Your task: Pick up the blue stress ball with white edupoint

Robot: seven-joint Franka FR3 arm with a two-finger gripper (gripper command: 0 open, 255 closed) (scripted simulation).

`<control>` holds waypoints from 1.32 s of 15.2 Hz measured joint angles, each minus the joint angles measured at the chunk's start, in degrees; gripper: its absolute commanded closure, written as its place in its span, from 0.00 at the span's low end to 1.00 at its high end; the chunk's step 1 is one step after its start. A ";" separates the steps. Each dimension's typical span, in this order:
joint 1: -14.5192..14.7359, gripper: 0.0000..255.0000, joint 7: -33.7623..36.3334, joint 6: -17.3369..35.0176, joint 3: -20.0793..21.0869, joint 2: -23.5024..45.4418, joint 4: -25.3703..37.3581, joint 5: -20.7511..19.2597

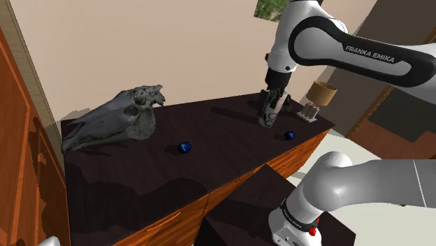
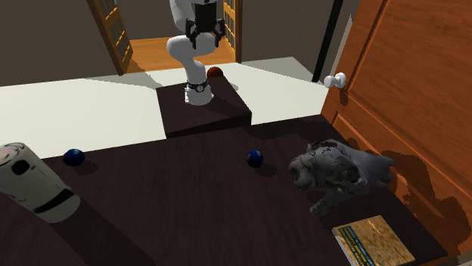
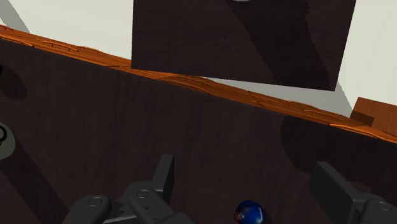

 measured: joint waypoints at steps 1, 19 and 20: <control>0.00 0.00 0.00 0.00 0.00 0.00 0.00 0.00; 2.16 0.00 -8.35 27.43 -5.11 32.78 1.60 8.29; 2.42 0.00 -8.94 28.75 -5.16 35.59 2.85 9.15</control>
